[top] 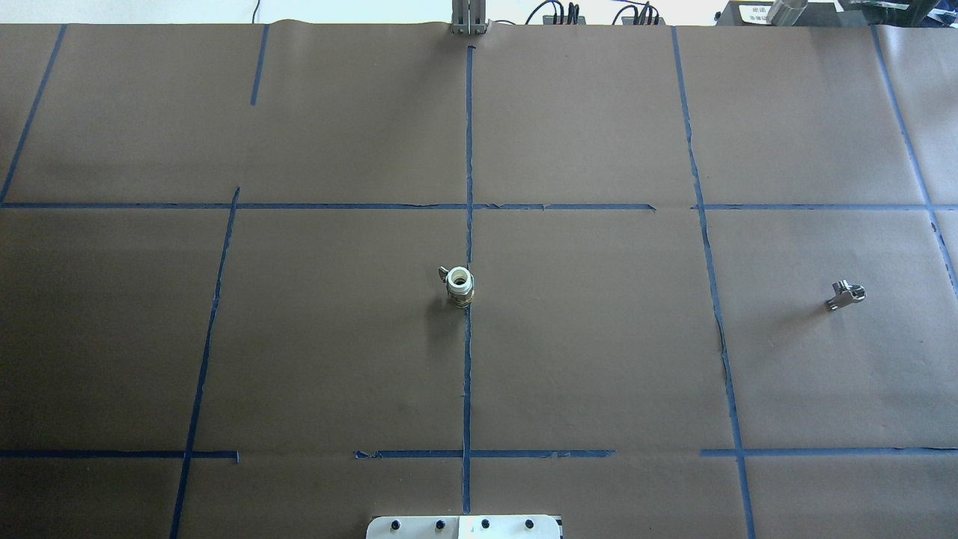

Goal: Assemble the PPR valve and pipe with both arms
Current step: 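Lower the right gripper onto the small chrome threaded fitting and grasp it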

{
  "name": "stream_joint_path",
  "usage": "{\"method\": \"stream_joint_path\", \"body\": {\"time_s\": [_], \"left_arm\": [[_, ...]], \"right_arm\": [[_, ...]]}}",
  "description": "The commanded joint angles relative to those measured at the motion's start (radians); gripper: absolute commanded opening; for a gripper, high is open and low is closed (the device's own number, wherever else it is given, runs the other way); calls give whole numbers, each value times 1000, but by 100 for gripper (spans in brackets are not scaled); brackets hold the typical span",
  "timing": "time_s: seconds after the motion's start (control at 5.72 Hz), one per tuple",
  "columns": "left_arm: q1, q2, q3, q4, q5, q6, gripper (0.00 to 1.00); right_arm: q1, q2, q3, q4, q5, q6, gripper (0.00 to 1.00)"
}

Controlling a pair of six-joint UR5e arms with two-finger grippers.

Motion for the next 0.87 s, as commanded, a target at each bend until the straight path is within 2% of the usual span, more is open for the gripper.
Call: {"method": "stream_joint_path", "body": {"time_s": [0.0, 0.17, 0.52, 0.7], "left_arm": [[-24, 34, -10, -5, -26, -27, 100], [-24, 34, -10, -5, -26, -31, 100], [-24, 37, -7, -5, -55, -31, 100], [-24, 38, -10, -5, -55, -32, 100]], "right_arm": [[-104, -74, 11, 249, 1, 228, 100], [-174, -122, 8, 452, -62, 424, 100], [-315, -120, 14, 563, -149, 659, 100], [-369, -117, 16, 564, -207, 662, 100]]}}
